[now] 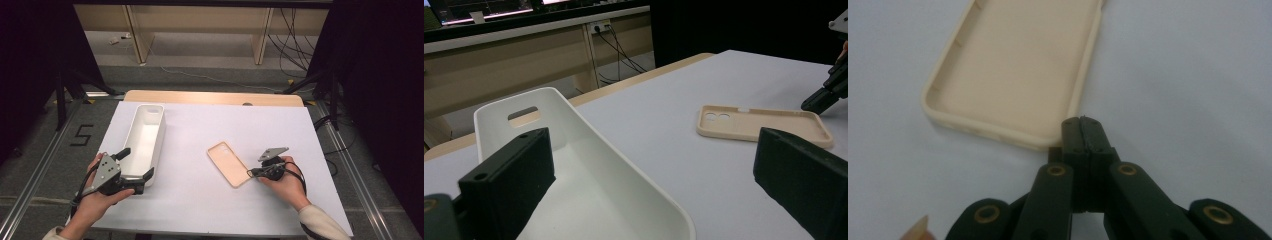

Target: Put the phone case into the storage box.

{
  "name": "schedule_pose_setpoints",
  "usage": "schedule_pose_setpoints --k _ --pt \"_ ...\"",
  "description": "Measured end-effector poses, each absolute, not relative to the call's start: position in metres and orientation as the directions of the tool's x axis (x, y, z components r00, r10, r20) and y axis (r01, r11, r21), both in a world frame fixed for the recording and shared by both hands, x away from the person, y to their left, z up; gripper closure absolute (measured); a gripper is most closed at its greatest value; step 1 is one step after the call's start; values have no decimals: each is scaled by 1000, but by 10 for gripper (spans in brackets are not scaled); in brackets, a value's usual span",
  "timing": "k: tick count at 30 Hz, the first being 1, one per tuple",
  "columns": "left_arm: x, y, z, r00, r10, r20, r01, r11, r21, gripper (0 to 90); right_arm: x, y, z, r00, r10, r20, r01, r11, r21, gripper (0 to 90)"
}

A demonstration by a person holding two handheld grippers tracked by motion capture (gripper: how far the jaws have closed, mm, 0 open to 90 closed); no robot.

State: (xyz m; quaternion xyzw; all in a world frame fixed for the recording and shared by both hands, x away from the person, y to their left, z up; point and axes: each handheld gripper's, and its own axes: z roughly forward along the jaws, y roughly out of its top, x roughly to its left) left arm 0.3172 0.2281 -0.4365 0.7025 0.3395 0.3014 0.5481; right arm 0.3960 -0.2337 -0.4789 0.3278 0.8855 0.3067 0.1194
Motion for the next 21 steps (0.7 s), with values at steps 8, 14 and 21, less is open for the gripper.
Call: schedule_pose_setpoints --k 8,14,21 --pt "317 228 -437 589 807 49 148 -168 975 25 392 -226 -479 -776 631 -7 492 612 619 900" --pt "317 228 -436 588 807 52 146 -169 975 22 388 -216 -479 -798 603 -9 470 631 617 900" --pt "317 228 -436 589 806 54 146 -172 974 22 382 -204 -478 -815 580 10 465 643 608 900"
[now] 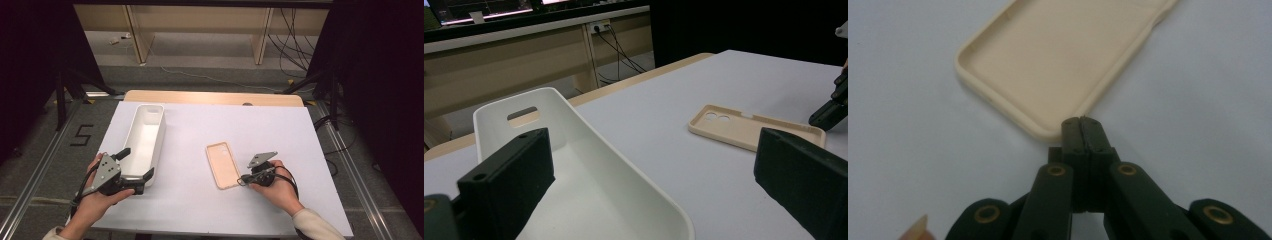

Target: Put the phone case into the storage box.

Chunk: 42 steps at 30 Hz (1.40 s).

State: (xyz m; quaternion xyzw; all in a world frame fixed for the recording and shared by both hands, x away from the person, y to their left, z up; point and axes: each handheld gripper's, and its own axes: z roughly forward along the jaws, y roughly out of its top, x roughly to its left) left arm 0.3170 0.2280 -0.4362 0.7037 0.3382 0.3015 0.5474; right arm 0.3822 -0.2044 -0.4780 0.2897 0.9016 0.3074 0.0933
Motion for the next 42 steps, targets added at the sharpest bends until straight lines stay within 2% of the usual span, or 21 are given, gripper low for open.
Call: schedule_pose_setpoints --k 24,42 --pt "317 228 -436 591 805 53 146 -172 974 20 375 -185 -478 -850 527 18 430 674 601 900" --pt "317 228 -437 592 805 50 148 -170 974 20 374 -183 -479 -851 526 16 424 668 611 900"
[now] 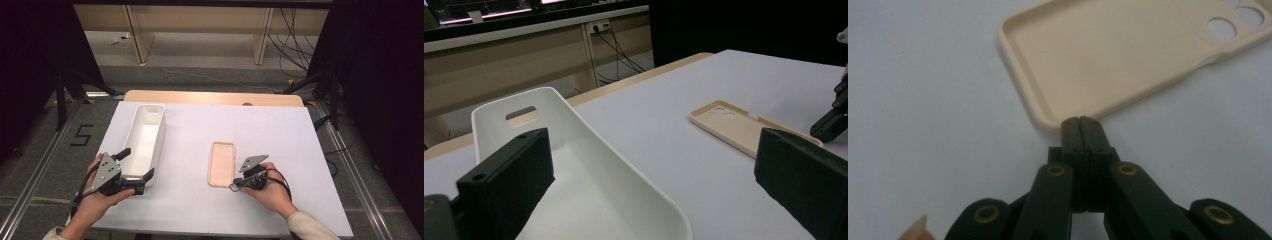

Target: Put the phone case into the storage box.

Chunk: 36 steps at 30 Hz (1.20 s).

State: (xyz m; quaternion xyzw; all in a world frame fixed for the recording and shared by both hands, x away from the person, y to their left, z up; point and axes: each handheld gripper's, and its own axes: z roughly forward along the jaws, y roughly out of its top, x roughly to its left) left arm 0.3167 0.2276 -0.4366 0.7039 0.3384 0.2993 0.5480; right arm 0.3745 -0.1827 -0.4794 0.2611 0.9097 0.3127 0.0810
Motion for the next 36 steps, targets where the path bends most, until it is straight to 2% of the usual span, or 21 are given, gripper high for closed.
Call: schedule_pose_setpoints --k 5,6,7,8,9,11,12,16,19,36 --pt "317 227 -437 590 806 48 151 -169 974 20 374 -189 -475 -838 545 -12 410 646 644 789" --pt "317 227 -437 589 806 47 154 -170 973 20 374 -189 -475 -838 545 -12 410 646 644 789" --pt "317 227 -437 589 806 50 154 -173 973 20 372 -194 -471 -821 571 -11 421 618 664 712" --pt "318 227 -437 589 807 50 155 -173 973 20 372 -194 -471 -821 571 -11 421 618 664 712" --pt "318 227 -437 588 808 50 155 -173 973 20 373 -201 -467 -813 581 -19 401 584 706 611" --pt "318 228 -437 587 808 50 157 -174 972 19 372 -206 -463 -803 596 -1 410 553 725 542" --pt "318 228 -437 586 808 50 157 -174 972 19 372 -206 -463 -803 596 -1 410 553 725 542" --pt "319 227 -438 585 810 45 160 -170 972 19 370 -217 -458 -779 627 16 407 487 773 414" --pt "319 227 -438 585 810 45 161 -171 972 19 367 -222 -454 -760 649 26 406 444 799 352" --pt "318 229 -438 590 807 41 151 -160 976 20 359 -228 -447 -745 667 -4 353 398 847 280"
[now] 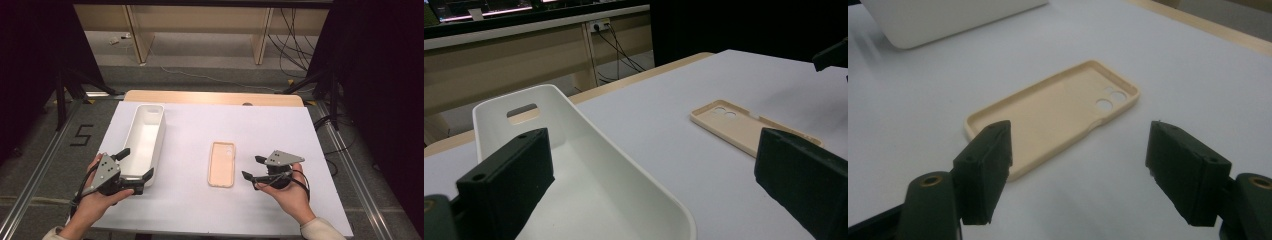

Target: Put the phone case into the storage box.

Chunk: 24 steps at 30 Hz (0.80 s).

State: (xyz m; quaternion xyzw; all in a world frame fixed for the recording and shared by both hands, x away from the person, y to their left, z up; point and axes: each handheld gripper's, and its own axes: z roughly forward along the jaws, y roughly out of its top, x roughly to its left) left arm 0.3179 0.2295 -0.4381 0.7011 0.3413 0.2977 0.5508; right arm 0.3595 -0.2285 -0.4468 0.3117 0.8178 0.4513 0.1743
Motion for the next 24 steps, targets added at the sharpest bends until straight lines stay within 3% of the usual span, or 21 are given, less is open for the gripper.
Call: schedule_pose_setpoints --k 24 --pt "317 227 -437 589 806 55 151 -177 973 20 349 -228 -441 -764 645 -19 309 391 867 237"
